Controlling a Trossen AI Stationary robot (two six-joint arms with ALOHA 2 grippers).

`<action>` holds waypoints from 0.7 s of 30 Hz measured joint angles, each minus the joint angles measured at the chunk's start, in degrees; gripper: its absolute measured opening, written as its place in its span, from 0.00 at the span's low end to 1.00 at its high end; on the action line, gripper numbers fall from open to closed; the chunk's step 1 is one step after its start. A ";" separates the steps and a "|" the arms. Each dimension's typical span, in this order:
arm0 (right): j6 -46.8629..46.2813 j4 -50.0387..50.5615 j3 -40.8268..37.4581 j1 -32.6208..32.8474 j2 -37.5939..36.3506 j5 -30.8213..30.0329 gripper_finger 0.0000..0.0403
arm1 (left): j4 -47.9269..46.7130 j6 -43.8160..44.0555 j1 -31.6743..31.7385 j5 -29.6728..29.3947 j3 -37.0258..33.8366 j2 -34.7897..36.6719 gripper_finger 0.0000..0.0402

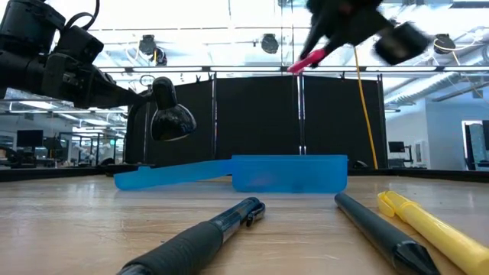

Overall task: Pick & place school supplies into a supply box
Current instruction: Put the pink pen into the blue supply box

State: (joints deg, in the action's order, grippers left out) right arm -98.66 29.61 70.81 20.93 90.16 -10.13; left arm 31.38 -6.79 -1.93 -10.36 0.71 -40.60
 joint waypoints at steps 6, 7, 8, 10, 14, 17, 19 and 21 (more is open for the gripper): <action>8.72 -1.46 0.00 -10.84 1.02 11.08 0.05 | -1.05 0.28 0.00 0.01 0.00 0.00 0.09; 9.42 -1.10 0.00 -12.26 1.45 12.42 0.05 | -1.33 0.43 -0.02 0.01 0.00 0.00 0.09; 9.91 -1.13 0.00 -13.57 1.77 13.86 0.05 | -1.53 0.55 0.00 0.00 0.00 0.00 0.09; 11.08 -1.56 0.00 -15.62 2.50 15.69 0.05 | -2.27 0.89 0.00 -0.03 0.00 0.00 0.09; 12.85 -1.60 0.00 -18.21 4.77 17.87 0.05 | -3.19 1.88 -0.02 -0.02 0.02 0.00 0.09; 13.88 -2.86 0.00 -19.55 6.90 18.78 0.05 | -3.41 2.60 -0.02 -0.03 0.02 0.00 0.09; 15.00 -3.97 0.02 -20.53 8.78 19.26 0.05 | -3.50 2.62 -0.02 -0.05 0.02 0.00 0.09; 15.91 -5.51 0.02 -21.44 10.62 19.35 0.05 | -3.94 2.60 -0.02 -0.03 0.02 0.00 0.09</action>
State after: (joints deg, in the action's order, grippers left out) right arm -82.75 24.11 70.83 -0.50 100.78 9.22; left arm 27.44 -4.19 -1.96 -10.39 0.73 -40.60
